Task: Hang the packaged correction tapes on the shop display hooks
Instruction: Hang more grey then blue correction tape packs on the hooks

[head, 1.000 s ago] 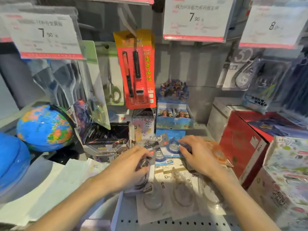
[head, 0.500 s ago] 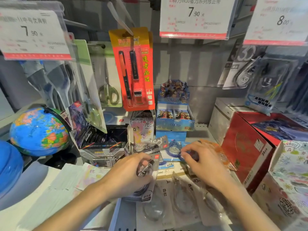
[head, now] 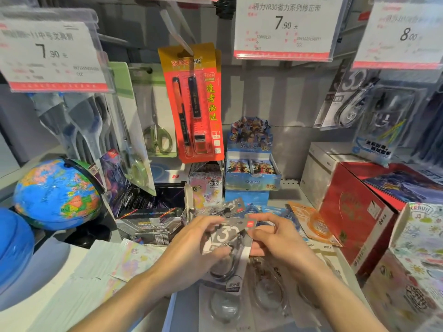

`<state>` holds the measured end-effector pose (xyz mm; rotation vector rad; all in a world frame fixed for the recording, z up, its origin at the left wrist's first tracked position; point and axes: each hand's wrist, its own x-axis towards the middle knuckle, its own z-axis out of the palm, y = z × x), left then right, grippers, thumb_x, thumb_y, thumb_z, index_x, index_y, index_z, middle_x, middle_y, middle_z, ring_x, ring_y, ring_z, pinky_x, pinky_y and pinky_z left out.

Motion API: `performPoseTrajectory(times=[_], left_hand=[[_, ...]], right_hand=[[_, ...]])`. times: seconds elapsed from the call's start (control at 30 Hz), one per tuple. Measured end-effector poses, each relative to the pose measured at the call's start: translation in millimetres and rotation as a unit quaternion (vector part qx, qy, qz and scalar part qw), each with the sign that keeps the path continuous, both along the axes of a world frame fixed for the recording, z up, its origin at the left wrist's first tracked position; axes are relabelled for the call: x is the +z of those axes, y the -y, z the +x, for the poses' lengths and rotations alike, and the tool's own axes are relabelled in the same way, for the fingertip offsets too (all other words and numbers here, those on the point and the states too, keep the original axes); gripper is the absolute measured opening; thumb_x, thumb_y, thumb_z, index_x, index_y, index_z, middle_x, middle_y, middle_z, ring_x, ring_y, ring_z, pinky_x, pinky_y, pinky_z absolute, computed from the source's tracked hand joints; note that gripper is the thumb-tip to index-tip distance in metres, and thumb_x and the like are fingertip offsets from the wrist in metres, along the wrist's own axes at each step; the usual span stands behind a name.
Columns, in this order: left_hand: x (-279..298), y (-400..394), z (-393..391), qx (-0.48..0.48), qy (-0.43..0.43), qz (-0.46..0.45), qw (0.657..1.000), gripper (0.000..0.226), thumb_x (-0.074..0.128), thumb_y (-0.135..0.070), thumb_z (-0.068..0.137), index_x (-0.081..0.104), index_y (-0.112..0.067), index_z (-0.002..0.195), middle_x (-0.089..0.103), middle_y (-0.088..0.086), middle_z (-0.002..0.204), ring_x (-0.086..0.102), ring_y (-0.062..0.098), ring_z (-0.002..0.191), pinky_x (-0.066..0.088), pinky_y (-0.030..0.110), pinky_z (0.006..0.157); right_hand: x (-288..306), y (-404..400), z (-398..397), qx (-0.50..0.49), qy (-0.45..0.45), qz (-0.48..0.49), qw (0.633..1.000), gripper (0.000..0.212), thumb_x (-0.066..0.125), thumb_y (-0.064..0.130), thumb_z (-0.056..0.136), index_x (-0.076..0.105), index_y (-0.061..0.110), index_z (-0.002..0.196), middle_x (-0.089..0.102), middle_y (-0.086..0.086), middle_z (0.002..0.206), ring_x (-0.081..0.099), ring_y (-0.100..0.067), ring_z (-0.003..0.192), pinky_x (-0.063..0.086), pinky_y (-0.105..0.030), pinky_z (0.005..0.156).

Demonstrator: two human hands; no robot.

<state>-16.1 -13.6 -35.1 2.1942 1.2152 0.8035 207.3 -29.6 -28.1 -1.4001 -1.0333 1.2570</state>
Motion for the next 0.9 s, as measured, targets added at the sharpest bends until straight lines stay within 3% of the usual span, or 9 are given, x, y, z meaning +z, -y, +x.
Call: performPoseTrajectory(times=[0.1, 0.23, 0.37, 0.47, 0.57, 0.67, 0.73, 0.8, 0.9], left_hand=[[3, -2, -2, 0.004, -0.011, -0.007, 1.000, 0.075, 0.068, -0.063, 0.084, 0.029, -0.053, 0.148, 0.031, -0.052, 0.131, 0.033, -0.036, 0.117, 0.031, -0.006, 0.090], [7, -3, 8, -0.016, 0.005, -0.114, 0.993, 0.104, 0.066, -0.077, 0.068, 0.020, -0.047, 0.156, 0.050, -0.032, 0.132, 0.060, -0.014, 0.105, 0.049, 0.015, 0.093], [14, -5, 21, -0.021, 0.096, -0.191, 0.977, 0.087, 0.084, -0.049, 0.079, 0.036, -0.038, 0.151, 0.065, -0.023, 0.098, 0.065, -0.005, 0.070, 0.047, 0.013, 0.069], [17, -5, 23, -0.031, 0.145, -0.205, 0.967, 0.056, 0.087, -0.031, 0.081, 0.052, -0.043, 0.123, 0.064, -0.032, 0.074, 0.061, -0.005, 0.058, 0.044, 0.009, 0.057], [20, -2, 21, -0.030, 0.180, -0.223, 0.958, 0.059, 0.088, -0.031, 0.075, 0.054, -0.035, 0.123, 0.070, -0.021, 0.079, 0.062, 0.010, 0.063, 0.045, 0.023, 0.062], [25, 1, 13, -0.030, 0.219, -0.222, 0.950, 0.059, 0.085, -0.021, 0.075, 0.053, -0.029, 0.124, 0.080, -0.011, 0.089, 0.071, 0.009, 0.065, 0.051, 0.023, 0.057], [30, 1, 2, -0.005, 0.233, -0.200, 0.952, 0.061, 0.085, -0.015, 0.078, 0.052, -0.027, 0.128, 0.081, 0.000, 0.102, 0.078, 0.015, 0.081, 0.061, 0.035, 0.069], [33, 0, -11, 0.026, 0.223, -0.162, 0.961, 0.060, 0.082, -0.007, 0.084, 0.051, -0.028, 0.130, 0.081, 0.002, 0.107, 0.079, 0.022, 0.093, 0.062, 0.051, 0.086], [35, -1, -26, 0.062, 0.209, -0.132, 0.967, 0.061, 0.080, -0.005, 0.086, 0.050, -0.028, 0.134, 0.081, 0.001, 0.107, 0.079, 0.023, 0.093, 0.059, 0.059, 0.088]], right_hand=[[9, 10, 15, -0.007, 0.005, 0.016, 1.000, 0.028, 0.062, -0.007, 0.098, 0.068, 0.012, 0.118, 0.078, -0.008, 0.077, 0.076, -0.022, 0.065, 0.065, -0.047, 0.077], [18, 20, 26, -0.016, -0.024, 0.047, 0.999, 0.029, 0.062, -0.008, 0.098, 0.068, 0.010, 0.119, 0.076, -0.002, 0.069, 0.075, -0.016, 0.059, 0.065, -0.031, 0.057], [24, 22, 28, -0.010, -0.048, 0.077, 0.996, 0.024, 0.062, -0.005, 0.099, 0.069, 0.007, 0.118, 0.081, -0.004, 0.076, 0.076, -0.012, 0.060, 0.061, -0.024, 0.053], [24, 21, 29, -0.011, -0.037, 0.089, 0.995, 0.021, 0.064, -0.001, 0.098, 0.069, 0.004, 0.118, 0.081, -0.006, 0.081, 0.073, -0.011, 0.061, 0.060, -0.024, 0.056], [24, 18, 29, -0.005, -0.039, 0.102, 0.994, 0.018, 0.065, 0.000, 0.099, 0.070, 0.003, 0.116, 0.080, -0.005, 0.078, 0.074, -0.010, 0.062, 0.059, -0.022, 0.057], [26, 10, 30, 0.015, -0.014, 0.095, 0.995, 0.017, 0.065, 0.005, 0.100, 0.072, 0.008, 0.115, 0.082, -0.013, 0.087, 0.077, -0.017, 0.072, 0.062, -0.026, 0.064], [27, 1, 31, 0.011, 0.034, 0.097, 0.995, 0.016, 0.062, 0.005, 0.102, 0.069, 0.009, 0.115, 0.081, -0.009, 0.082, 0.073, -0.013, 0.067, 0.061, -0.024, 0.063], [26, -11, 31, -0.006, 0.168, 0.101, 0.981, 0.012, 0.062, 0.012, 0.102, 0.069, 0.015, 0.111, 0.077, 0.000, 0.077, 0.068, -0.009, 0.062, 0.057, -0.022, 0.060], [22, -31, 21, 0.002, 0.394, 0.079, 0.916, 0.014, 0.060, 0.029, 0.101, 0.070, 0.029, 0.091, 0.070, 0.012, 0.079, 0.067, -0.010, 0.076, 0.052, -0.029, 0.070]])
